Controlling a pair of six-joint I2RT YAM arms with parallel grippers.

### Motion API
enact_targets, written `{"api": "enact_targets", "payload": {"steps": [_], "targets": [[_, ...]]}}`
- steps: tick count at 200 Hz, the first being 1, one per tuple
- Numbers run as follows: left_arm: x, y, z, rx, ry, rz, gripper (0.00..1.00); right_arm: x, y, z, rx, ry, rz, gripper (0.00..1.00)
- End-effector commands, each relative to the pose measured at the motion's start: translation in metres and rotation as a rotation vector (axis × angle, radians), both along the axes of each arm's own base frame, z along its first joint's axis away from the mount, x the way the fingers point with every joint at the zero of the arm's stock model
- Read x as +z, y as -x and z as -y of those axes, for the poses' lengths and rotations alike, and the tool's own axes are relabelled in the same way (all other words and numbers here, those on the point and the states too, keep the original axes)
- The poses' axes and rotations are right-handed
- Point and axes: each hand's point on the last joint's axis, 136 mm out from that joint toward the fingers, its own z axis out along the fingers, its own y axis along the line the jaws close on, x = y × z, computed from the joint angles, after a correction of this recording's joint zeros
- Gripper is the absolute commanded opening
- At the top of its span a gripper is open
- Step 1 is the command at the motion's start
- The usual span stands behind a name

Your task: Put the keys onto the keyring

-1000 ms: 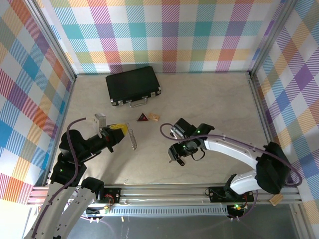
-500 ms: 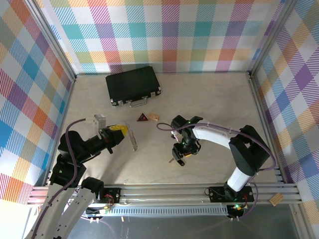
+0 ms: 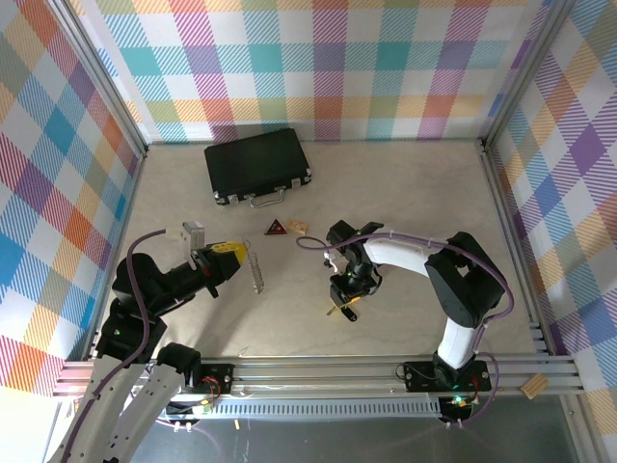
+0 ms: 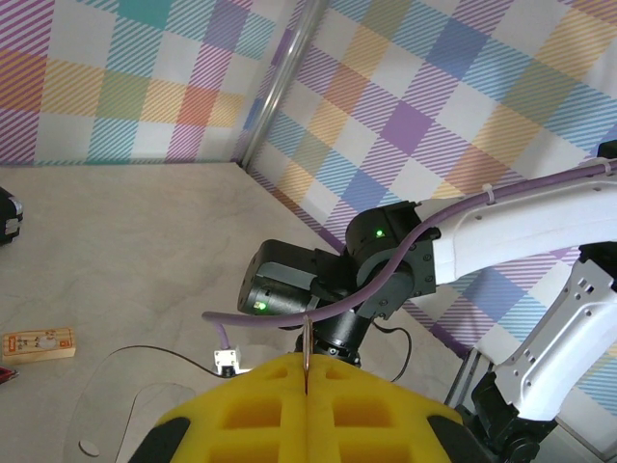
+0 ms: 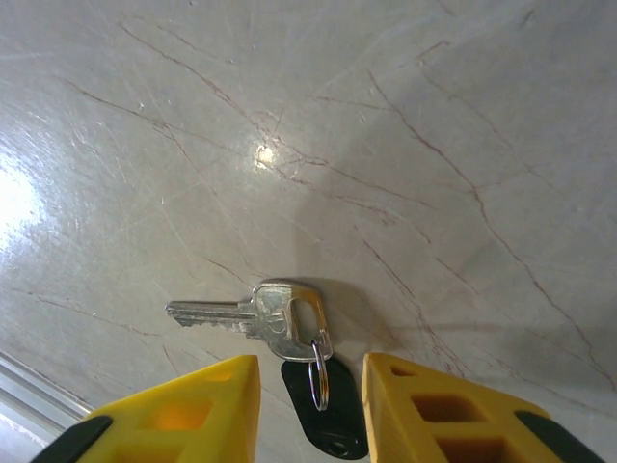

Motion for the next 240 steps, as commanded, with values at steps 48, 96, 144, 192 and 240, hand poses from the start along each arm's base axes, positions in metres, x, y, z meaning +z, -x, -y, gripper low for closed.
{"api": "enact_targets", "payload": {"steps": [48,96,144,192,240], "targets": [[0.015,0.001,-0.002,0.007,0.008,0.058,0.00,0.002,0.002,-0.004,0.032,-0.020,-0.018,0.25],[0.014,0.000,-0.003,0.011,0.005,0.053,0.00,0.003,0.001,-0.004,0.034,-0.021,-0.014,0.20],[0.014,0.000,-0.003,0.014,0.006,0.054,0.00,0.005,0.002,-0.001,0.036,-0.016,-0.004,0.14],[0.013,-0.001,-0.004,0.023,-0.001,0.051,0.00,0.008,0.000,0.002,0.038,-0.006,0.017,0.08],[0.012,-0.002,-0.004,0.025,-0.002,0.047,0.00,0.015,-0.001,0.002,0.043,-0.026,0.044,0.00]]}}
